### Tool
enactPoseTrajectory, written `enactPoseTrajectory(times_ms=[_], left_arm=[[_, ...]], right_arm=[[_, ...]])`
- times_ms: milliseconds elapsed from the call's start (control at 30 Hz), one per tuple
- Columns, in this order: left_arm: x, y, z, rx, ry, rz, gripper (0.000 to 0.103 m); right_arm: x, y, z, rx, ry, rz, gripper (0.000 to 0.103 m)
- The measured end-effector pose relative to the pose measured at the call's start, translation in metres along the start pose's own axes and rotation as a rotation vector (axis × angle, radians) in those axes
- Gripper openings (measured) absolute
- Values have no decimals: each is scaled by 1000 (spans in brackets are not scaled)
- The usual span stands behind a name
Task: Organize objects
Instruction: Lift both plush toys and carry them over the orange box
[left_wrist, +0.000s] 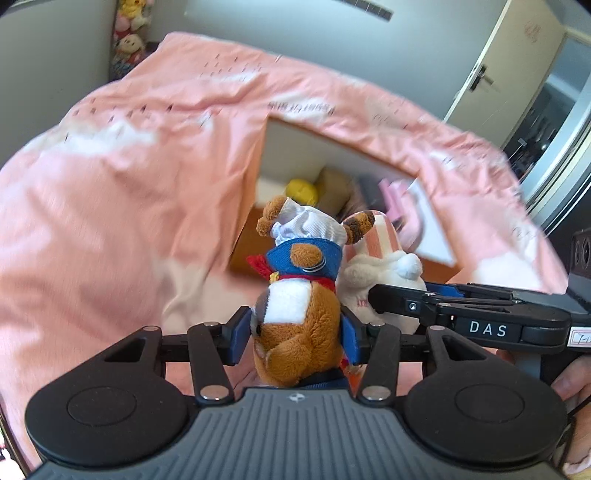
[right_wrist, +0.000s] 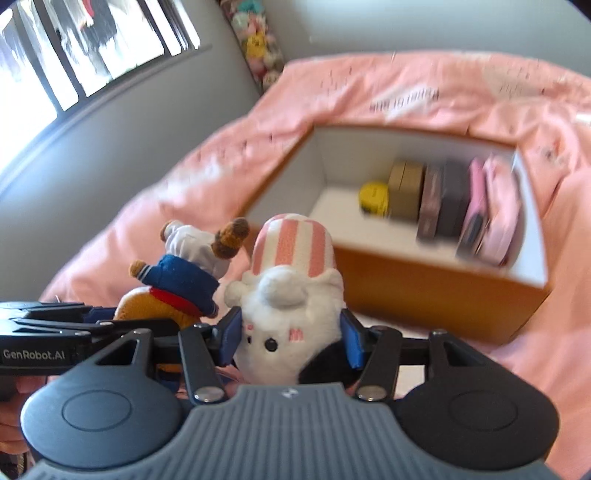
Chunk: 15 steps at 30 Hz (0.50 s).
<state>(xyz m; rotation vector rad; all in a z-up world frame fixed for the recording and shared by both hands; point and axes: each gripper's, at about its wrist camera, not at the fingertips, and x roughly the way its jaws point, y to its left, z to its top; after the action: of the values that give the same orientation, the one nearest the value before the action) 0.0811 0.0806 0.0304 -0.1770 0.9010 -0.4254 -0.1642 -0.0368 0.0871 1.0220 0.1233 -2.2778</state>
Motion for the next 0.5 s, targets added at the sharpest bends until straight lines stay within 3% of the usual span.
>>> enactPoseTrajectory(times_ms=[300, 500], left_arm=[[-13, -17, 76, 14, -62, -126, 57], [21, -28, 130, 21, -44, -160, 57]], right_arm=[[-41, -24, 62, 56, -161, -16, 57], [-37, -43, 103, 105, -210, -19, 57]])
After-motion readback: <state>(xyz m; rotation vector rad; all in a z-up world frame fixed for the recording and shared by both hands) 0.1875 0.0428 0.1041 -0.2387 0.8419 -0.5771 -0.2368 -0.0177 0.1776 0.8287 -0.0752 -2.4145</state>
